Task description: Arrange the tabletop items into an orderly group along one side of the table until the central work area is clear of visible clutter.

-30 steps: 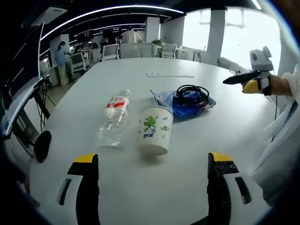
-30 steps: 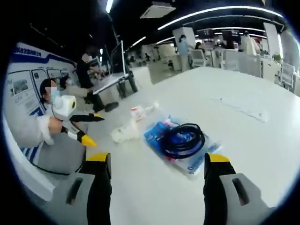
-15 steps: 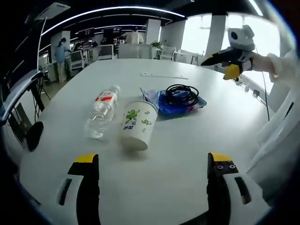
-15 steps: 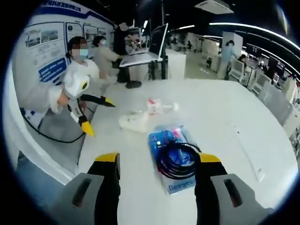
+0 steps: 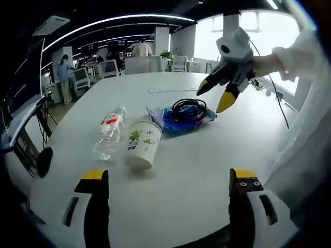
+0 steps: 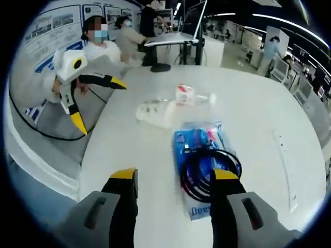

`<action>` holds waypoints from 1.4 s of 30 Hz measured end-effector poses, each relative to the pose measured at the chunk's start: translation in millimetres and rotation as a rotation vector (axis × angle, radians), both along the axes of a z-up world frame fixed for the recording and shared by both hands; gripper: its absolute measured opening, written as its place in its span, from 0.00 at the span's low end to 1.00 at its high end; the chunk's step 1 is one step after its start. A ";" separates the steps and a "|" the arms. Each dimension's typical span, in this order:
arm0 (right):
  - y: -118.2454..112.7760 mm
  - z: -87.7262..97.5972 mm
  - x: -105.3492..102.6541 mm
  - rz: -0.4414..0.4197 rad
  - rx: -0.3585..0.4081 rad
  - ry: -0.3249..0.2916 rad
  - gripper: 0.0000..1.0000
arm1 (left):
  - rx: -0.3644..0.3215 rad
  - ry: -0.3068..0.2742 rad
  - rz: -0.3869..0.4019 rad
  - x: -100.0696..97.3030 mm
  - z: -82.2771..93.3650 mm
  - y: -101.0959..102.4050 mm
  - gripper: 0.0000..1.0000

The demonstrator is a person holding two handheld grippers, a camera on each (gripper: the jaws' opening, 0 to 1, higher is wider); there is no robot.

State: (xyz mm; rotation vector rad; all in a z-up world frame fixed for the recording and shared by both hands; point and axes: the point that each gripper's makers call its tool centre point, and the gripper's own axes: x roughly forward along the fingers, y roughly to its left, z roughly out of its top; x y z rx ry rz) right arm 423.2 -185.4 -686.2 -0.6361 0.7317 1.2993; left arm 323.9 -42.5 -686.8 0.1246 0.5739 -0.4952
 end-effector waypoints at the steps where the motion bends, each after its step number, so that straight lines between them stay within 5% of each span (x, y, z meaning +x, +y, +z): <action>1: 1.5 -4.7 0.3 0.028 -0.015 -0.010 0.53 | 0.014 -0.015 -0.016 -3.1 3.4 -0.4 1.00; 9: 5.5 -30.9 9.2 -0.007 -0.065 0.036 0.47 | 0.006 -0.043 0.006 -29.1 5.9 9.2 0.99; 11: 0.5 -40.6 9.0 -0.013 -0.102 0.065 0.46 | 0.030 -0.107 0.042 -23.9 17.9 17.2 0.89; 14: -1.9 -46.4 11.7 -0.022 -0.110 0.071 0.44 | -0.055 -0.244 0.059 -16.0 43.4 16.3 0.87; 17: -0.5 -46.6 17.1 -0.043 -0.111 0.074 0.38 | -0.050 -0.244 0.087 -15.5 47.0 19.6 0.92; 23: -5.2 -57.8 31.8 -0.056 -0.175 0.001 0.20 | -0.019 -0.201 0.094 -16.9 39.8 18.9 0.84; 28: -2.2 -60.7 26.9 -0.024 -0.176 0.012 0.17 | 0.009 -0.200 0.096 -17.6 32.6 23.8 0.81; 31: 2.3 -61.0 22.3 -0.008 -0.160 0.024 0.06 | 0.008 -0.191 0.100 -17.6 31.8 24.2 0.80; 36: 2.0 -55.4 16.6 -0.025 -0.141 0.058 0.04 | 0.024 -0.183 0.096 -18.0 29.9 23.4 0.79; 42: 2.3 -41.3 18.9 -0.028 -0.109 0.019 0.02 | 0.037 -0.180 0.100 -17.9 26.4 25.7 0.80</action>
